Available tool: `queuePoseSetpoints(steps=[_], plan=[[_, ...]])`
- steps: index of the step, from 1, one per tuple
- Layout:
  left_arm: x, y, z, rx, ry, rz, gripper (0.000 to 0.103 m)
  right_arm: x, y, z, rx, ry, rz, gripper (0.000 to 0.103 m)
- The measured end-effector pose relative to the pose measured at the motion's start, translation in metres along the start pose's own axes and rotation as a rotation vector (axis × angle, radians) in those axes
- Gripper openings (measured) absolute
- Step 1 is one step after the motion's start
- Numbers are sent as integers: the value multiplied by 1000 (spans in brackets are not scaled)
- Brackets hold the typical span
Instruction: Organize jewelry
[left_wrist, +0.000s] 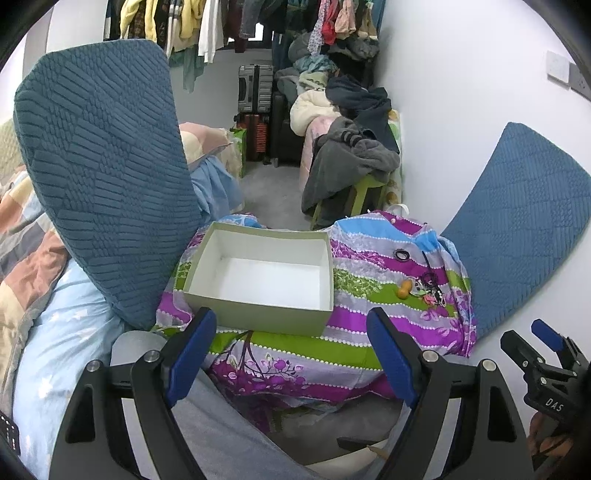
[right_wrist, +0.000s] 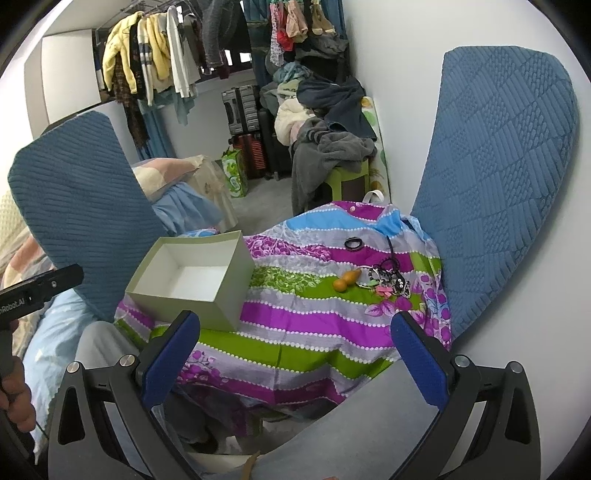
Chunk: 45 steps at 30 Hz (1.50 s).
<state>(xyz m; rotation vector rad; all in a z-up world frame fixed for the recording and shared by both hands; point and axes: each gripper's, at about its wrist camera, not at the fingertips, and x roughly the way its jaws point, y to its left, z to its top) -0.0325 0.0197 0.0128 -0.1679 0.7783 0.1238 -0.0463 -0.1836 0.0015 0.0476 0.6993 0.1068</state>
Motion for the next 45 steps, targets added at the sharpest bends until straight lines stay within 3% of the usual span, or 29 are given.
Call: queuePoseSetpoints(steps=[30,45], plan=[[2,0,0,9,26,1,84,-4,-2,2,4,-1,-4,103],[15,-16,20,18,71,-36,84,3,-9,7,8,20,-14,103]])
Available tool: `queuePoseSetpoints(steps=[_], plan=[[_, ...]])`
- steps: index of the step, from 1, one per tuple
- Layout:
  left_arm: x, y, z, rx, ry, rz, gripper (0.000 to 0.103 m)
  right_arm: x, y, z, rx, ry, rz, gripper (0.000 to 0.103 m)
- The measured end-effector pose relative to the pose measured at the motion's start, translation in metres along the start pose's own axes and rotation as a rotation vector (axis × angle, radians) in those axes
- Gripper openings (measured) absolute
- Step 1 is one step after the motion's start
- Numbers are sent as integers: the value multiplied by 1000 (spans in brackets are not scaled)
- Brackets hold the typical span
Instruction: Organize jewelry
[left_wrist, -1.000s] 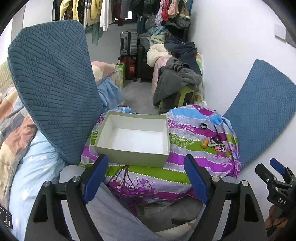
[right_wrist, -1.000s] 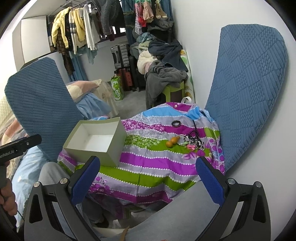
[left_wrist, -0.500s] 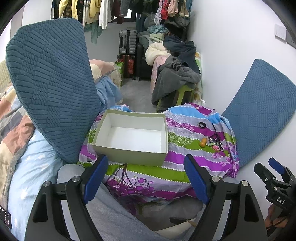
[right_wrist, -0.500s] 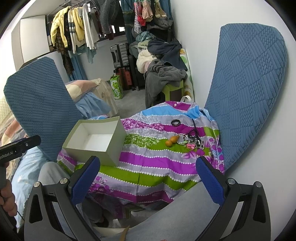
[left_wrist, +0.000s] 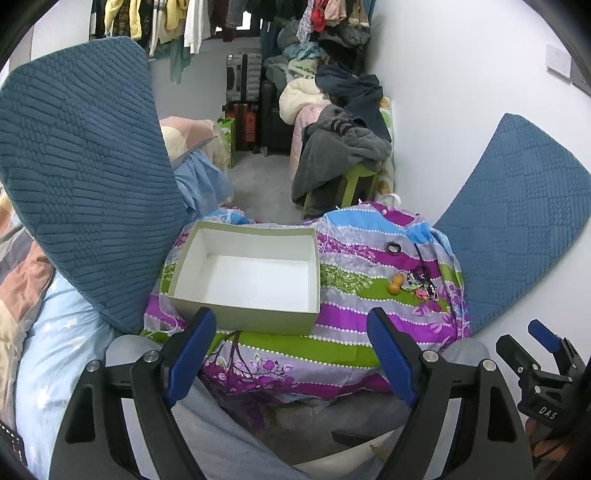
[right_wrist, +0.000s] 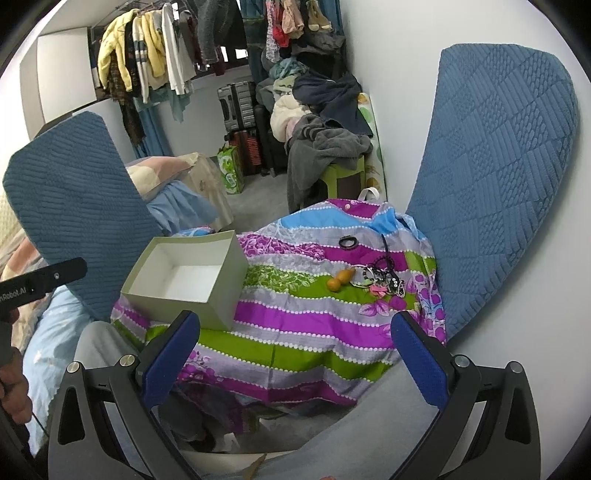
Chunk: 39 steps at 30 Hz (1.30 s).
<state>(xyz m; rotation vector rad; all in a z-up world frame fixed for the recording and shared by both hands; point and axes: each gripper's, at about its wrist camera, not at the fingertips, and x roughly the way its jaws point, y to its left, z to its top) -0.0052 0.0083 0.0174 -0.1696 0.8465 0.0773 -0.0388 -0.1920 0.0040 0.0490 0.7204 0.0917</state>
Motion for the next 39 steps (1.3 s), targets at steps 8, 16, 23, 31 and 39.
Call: queuePoseSetpoints(steps=[8,16,23,31,39], plan=[[5,-23,23,29,67,-11,84,8,-10,6,11,15,-17,103],[19,-75,41,101,109,-81,84,38,-40,14,21,50,-49,103],[37,-109,55,94,182,-102,84,67,-60,18,35,101,-61,103],[68,-139,55,123,266,-145,84,89,-73,14,94,147,-56,103],[112,-143,50,136,233,-122,84,107,-102,2,158,186,-68,103]])
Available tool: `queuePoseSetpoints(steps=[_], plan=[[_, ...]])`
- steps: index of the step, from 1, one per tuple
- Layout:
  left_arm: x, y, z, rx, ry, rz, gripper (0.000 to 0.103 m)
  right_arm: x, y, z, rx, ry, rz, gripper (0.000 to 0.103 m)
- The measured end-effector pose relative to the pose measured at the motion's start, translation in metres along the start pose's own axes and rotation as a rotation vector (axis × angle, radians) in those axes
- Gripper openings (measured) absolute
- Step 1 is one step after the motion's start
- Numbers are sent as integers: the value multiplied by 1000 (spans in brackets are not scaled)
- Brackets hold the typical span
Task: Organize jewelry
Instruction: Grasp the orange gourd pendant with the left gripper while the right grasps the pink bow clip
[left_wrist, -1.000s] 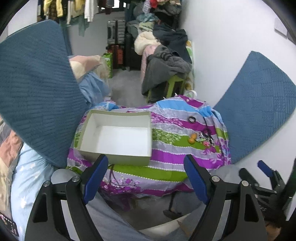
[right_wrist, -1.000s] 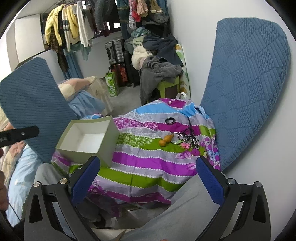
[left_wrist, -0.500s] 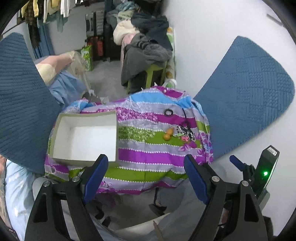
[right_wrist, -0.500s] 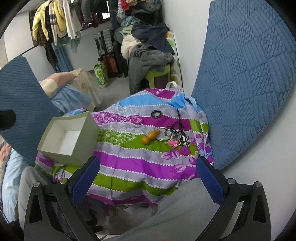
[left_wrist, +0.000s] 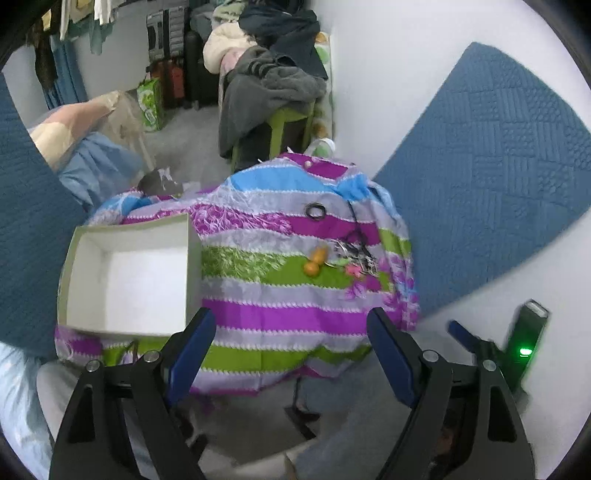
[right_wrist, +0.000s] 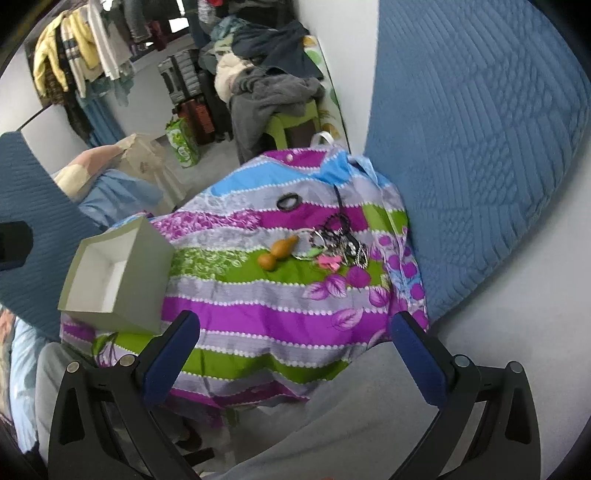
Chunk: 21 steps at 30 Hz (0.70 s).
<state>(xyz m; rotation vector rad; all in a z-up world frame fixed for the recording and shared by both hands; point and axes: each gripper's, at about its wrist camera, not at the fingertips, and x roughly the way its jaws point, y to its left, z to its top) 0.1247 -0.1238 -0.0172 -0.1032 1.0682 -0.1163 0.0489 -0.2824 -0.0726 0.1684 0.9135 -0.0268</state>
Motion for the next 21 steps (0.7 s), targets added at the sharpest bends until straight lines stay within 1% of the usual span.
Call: queuePoseSetpoints(steps=[2,3,4,5,7,8,10,11,12,13,14,15,16,17,18,19,20,21], plan=[[18,8,0,17,-26,34,84,7,-9,0,16,4,-11,103],[26,11,0,18,-22,51,84,9,-12,0,23,4,-12,103],[35,16,0,10,-11,48,84,13,-16,0,27,2,-2,103],[46,20,0,5,-9,25,84,16,-18,1,29,1,4,103],[67,22,1,7,24,31,82,22,-22,3,33,-4,7,102],[74,21,2,15,23,16,82,25,-23,4,32,-6,7,100],[95,17,5,32,30,11,82,35,-28,8,28,-13,34,87],[104,15,6,31,32,-12,82,41,-30,10,31,-15,35,84],[114,13,8,30,38,-33,82,46,-33,11,34,-16,36,76],[128,12,10,26,55,-47,82,51,-35,13,35,-19,51,66],[136,9,12,24,60,-68,82,61,-38,16,37,-16,62,61],[148,7,14,35,55,-100,82,67,-40,18,43,-13,63,53],[158,4,15,53,50,-81,82,77,-43,21,52,-11,71,49],[173,3,17,60,67,-61,77,86,-45,23,52,-4,71,47],[186,3,19,49,88,-97,75,93,-46,24,50,5,70,43],[197,2,20,43,98,-119,75,103,-47,26,46,12,72,42],[208,1,21,48,104,-111,73,111,-48,27,42,20,73,41],[218,0,22,53,113,-123,72,117,-50,28,41,24,78,41]])
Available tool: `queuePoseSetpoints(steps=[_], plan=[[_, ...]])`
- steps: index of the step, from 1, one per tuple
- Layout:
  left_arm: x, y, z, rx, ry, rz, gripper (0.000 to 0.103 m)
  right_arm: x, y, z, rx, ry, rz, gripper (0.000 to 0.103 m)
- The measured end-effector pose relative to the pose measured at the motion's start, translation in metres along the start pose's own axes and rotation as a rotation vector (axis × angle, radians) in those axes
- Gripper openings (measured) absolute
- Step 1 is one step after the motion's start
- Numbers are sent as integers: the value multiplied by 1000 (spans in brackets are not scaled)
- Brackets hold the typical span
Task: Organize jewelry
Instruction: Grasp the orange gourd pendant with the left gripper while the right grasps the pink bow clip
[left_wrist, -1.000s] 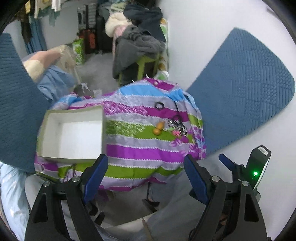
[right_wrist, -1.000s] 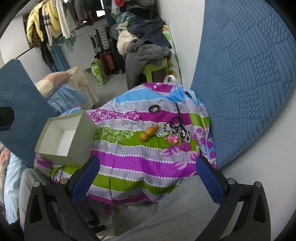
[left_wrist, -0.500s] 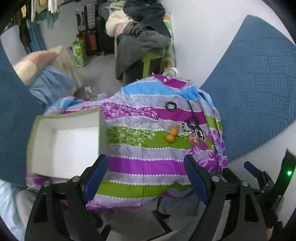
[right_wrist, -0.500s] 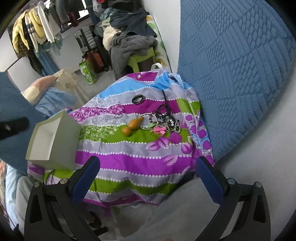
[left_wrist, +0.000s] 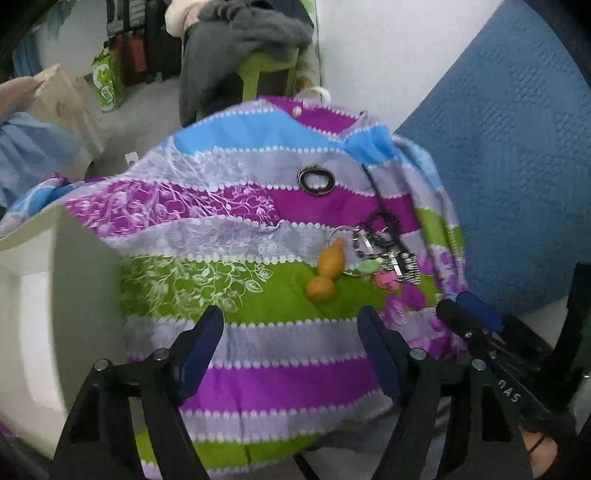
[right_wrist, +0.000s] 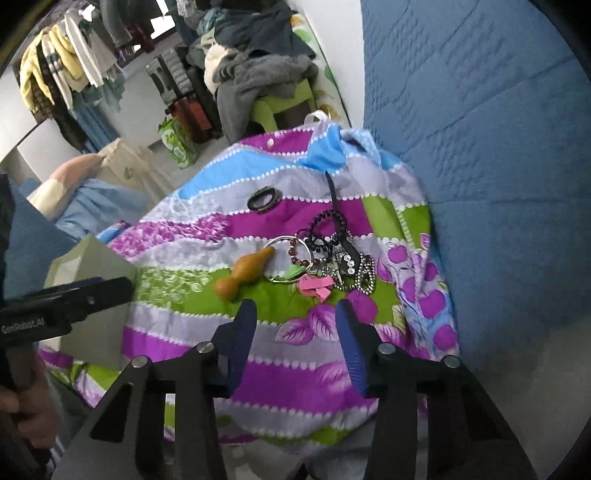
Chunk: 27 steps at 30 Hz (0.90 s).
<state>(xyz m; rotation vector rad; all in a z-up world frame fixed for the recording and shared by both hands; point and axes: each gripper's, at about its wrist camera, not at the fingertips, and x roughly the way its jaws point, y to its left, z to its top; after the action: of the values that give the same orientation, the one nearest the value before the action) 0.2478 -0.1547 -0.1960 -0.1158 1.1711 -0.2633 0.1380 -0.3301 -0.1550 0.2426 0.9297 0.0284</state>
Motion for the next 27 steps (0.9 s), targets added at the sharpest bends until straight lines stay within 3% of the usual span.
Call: queuePoseSetpoints(steps=[5,11,16,20,22,24,27], plan=[[39,1,7,-21,32,-91,63,34,-8,4,-32,6,-56,41],[69,-6,12,-4,66,-154,52,69,-18,9,-22,48,-58,41],[86,-9,15,14,86,-171,42,90,-14,11,-35,99,-29,41],[99,-9,15,13,89,-170,42,103,-16,12,-27,134,-32,41],[99,-9,15,14,77,-171,42,107,-14,13,-46,133,-46,36],[101,-11,16,17,75,-183,30,109,-9,14,-65,137,-38,33],[98,-10,16,9,67,-189,28,108,-4,12,-87,137,-53,33]])
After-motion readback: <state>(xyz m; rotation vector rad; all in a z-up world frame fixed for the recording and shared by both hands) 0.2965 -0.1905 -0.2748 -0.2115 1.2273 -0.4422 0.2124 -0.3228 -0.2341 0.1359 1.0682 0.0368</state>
